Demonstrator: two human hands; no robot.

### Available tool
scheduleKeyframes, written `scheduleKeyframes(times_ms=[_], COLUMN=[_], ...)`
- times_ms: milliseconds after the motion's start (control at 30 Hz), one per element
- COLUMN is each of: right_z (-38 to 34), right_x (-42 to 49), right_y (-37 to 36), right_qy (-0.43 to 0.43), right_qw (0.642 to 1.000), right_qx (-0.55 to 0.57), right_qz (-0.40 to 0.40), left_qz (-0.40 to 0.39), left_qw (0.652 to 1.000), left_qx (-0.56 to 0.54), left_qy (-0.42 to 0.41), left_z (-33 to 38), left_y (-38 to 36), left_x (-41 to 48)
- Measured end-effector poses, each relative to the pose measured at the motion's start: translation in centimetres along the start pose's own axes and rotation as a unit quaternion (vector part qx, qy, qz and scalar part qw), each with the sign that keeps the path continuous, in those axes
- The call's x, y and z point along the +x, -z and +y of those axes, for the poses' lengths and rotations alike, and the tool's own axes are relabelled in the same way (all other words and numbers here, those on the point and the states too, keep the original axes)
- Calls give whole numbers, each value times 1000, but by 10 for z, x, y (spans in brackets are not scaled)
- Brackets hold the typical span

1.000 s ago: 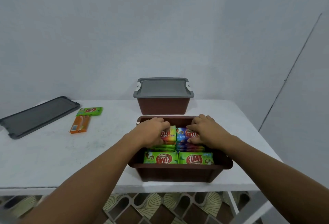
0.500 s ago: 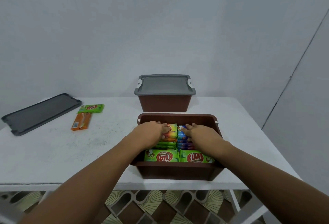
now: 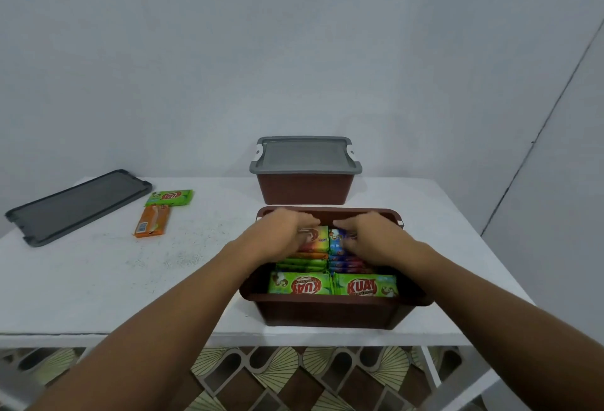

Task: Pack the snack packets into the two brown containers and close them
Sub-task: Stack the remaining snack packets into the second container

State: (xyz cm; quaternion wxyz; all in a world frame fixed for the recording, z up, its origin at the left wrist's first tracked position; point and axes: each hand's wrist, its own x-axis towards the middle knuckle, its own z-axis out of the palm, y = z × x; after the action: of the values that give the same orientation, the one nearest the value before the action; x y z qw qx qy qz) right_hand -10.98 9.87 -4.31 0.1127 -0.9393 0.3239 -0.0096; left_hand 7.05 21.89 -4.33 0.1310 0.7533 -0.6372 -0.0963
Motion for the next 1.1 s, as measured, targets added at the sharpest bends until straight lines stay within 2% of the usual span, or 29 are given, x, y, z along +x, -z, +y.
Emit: scheduleKeyframes(times_ms=[67,133,233,600,767,1000,1100], right_z=[-7,-16,-30,-112,-169,-251,-279], right_x=[3,9,20,82,125,199,232], right_y=[16,27,35,22,10,-18,-32], right_qy=[14,31,41,99,126,120,119], right_qw=[992,973,959,964,967,971,972], right_qx=[85,151,189,171,159,170,171], right_qz=[94,170,206,179,157,118,113], left_qz=[110,187,237,247,240,243,221], left_qw=[991,972,956,954,951,953,958], left_qx=[-82,-143,-170,-167,-183,-159,-149], left_qy=[-14,-14,-10,24,66,86,110], left_z=[-6,-14,-28,-102,-165,-269,-308], left_y=[13,25,37,57,76,101,102], left_x=[-3,-3,-3,-32,-44,-50,-49])
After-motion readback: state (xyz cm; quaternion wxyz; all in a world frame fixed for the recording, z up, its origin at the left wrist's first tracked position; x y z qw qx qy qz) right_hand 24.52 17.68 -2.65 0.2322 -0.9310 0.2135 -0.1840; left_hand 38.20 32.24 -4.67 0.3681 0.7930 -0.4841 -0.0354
